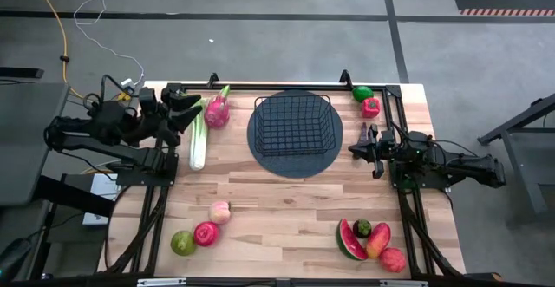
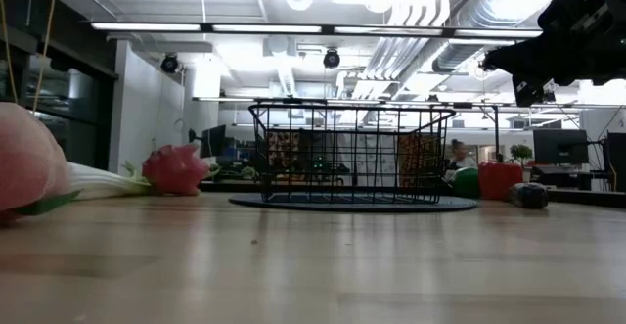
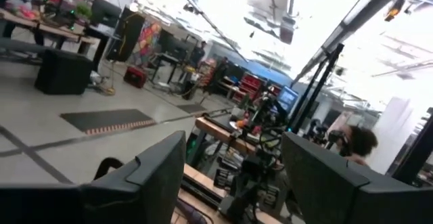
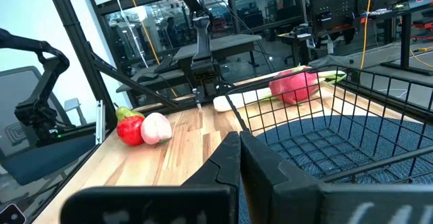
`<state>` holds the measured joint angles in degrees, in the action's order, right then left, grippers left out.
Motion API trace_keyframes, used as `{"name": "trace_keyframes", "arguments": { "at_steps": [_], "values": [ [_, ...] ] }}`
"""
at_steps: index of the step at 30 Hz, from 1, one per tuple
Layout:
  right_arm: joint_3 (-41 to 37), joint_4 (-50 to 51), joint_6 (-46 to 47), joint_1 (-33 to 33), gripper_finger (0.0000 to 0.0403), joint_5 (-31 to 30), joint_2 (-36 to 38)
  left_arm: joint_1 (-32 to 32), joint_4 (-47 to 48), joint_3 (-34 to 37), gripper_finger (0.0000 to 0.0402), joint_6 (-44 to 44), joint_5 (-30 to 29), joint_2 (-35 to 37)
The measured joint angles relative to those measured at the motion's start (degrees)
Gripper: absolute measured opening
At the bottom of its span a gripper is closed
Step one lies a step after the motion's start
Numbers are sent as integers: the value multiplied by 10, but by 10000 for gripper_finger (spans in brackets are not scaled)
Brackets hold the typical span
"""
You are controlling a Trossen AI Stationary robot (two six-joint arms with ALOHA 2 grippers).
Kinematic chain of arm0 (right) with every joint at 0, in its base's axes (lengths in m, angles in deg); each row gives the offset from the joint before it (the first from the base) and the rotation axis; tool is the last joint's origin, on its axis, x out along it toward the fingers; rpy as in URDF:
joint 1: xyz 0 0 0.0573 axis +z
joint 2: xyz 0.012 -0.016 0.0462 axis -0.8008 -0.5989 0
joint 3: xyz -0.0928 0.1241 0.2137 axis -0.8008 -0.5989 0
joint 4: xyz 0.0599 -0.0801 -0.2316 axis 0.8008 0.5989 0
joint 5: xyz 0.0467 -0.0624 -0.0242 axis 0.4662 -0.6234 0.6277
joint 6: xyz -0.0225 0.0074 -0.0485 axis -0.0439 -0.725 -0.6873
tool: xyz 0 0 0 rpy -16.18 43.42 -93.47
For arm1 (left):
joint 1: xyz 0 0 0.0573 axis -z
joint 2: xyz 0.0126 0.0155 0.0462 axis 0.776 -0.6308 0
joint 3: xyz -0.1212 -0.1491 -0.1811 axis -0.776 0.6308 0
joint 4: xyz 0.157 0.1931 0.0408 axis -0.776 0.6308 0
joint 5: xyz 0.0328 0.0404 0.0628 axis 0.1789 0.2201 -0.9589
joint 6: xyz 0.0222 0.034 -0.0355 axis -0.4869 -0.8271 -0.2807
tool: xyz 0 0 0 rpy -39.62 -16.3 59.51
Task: Build produce basket
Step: Put the celery into the wire basket
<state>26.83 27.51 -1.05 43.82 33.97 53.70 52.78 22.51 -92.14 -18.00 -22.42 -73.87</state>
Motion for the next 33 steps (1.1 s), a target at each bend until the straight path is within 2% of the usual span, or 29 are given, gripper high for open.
{"name": "trace_keyframes", "arguments": {
  "at_steps": [3,7,12,15,20,22,25,29,33],
  "values": [
    [0,0,0,0,0,0,0,0,2,0,251,1,-3,-10],
    [0,0,0,0,0,0,0,-6,14,-5,310,5,-6,-36],
    [0,0,0,0,0,0,0,-30,143,-57,389,12,-19,-89],
    [0,0,0,0,0,0,0,-36,186,-68,394,17,-3,-105],
    [0,0,0,0,0,0,0,-33,215,-68,389,50,105,-108],
    [0,0,0,0,0,0,0,-33,236,-68,389,60,121,-108],
    [0,0,0,0,0,0,0,-33,301,-68,388,163,75,-109],
    [0,0,0,0,0,0,0,-34,464,-69,388,330,5,-122],
    [0,0,0,0,0,0,0,-34,617,-68,388,501,-16,-155]
  ]
}}
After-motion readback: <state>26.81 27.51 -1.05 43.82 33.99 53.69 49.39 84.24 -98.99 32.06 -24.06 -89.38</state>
